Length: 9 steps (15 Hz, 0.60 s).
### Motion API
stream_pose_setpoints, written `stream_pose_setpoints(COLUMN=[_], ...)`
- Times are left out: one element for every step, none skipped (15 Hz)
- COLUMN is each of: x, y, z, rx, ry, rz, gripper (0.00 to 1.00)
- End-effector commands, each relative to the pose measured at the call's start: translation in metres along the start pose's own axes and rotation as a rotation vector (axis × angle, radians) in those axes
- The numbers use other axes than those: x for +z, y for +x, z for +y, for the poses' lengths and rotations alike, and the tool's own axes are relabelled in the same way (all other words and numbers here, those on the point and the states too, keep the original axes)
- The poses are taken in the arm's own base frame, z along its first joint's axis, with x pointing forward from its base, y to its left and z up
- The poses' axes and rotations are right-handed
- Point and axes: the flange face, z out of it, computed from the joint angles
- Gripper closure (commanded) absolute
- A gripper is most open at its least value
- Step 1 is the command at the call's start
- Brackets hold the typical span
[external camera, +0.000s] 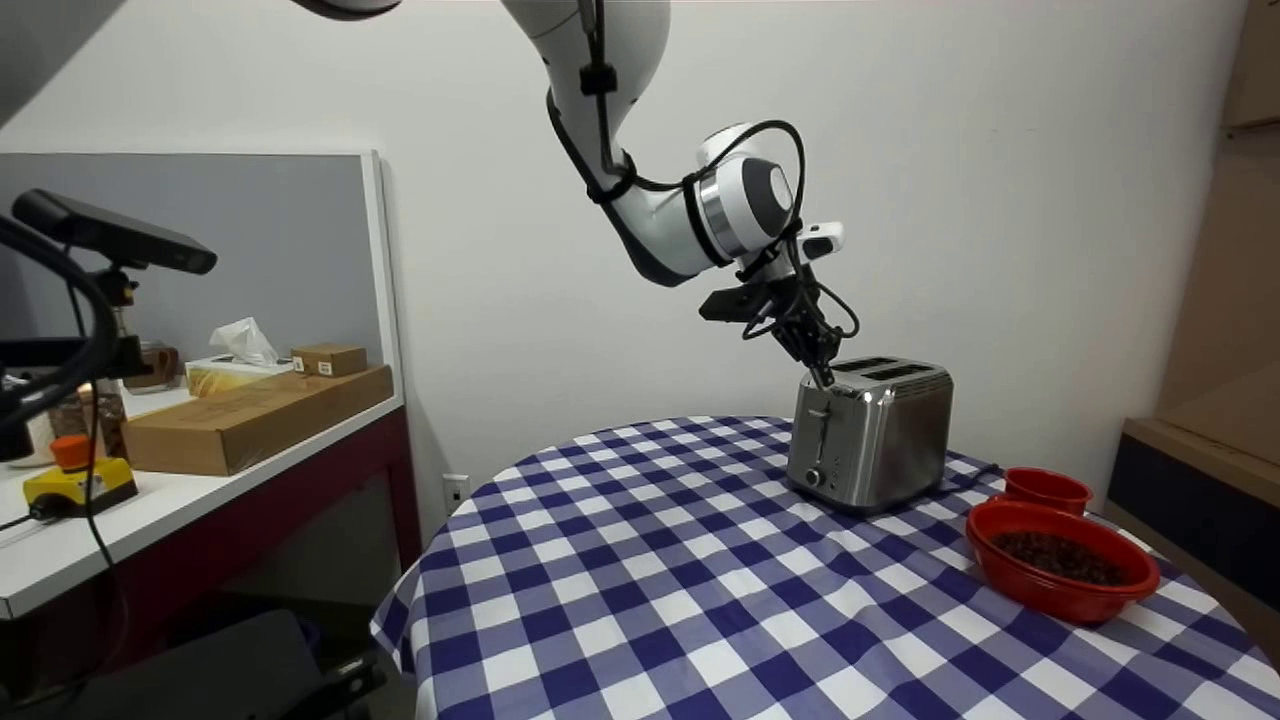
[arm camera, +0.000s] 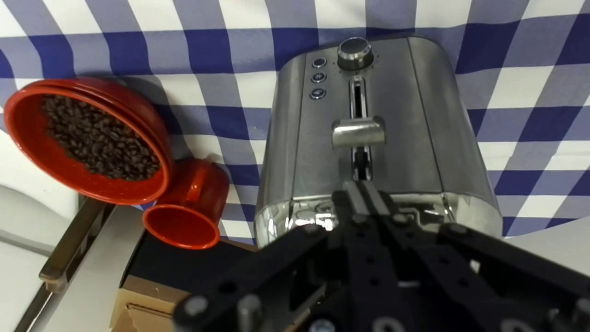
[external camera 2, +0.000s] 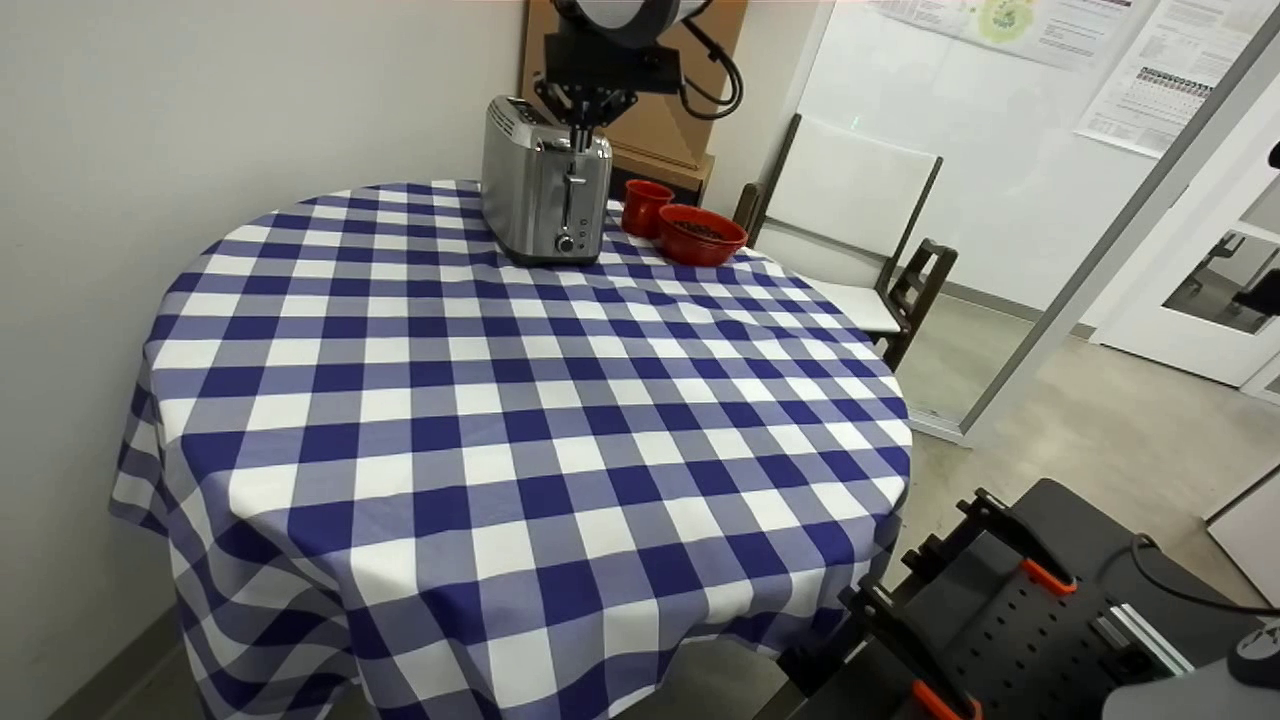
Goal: Push the lever of the toaster down
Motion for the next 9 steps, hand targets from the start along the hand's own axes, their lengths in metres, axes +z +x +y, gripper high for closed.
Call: stream_pose_setpoints(x=[0.016, 0.021, 0.026, 0.031, 0.037, 0.042, 0.046, 0.051, 0.057], y=[0.001, -0.001, -0.003, -0.006, -0.008, -0.01, -0.013, -0.014, -0.017], z=[-0.009, -0.009, -0.01, -0.011, -0.012, -0.013, -0.014, -0.015, -0.016], rx=[0.003, 0.002, 0.0, -0.001, -0.001, -0.001, -0.002, -0.002, -0.003], ry=[-0.011, -0.013, -0.016, -0.019, -0.021, -0.023, -0.024, -0.025, -0.029], rz=[-0.006, -0.011, -0.017, -0.024, -0.031, -0.037, -0.043, -0.048, -0.054], gripper=[1.0, 1.0, 1.0, 1.0, 1.0, 1.0, 1.0, 1.0, 1.0])
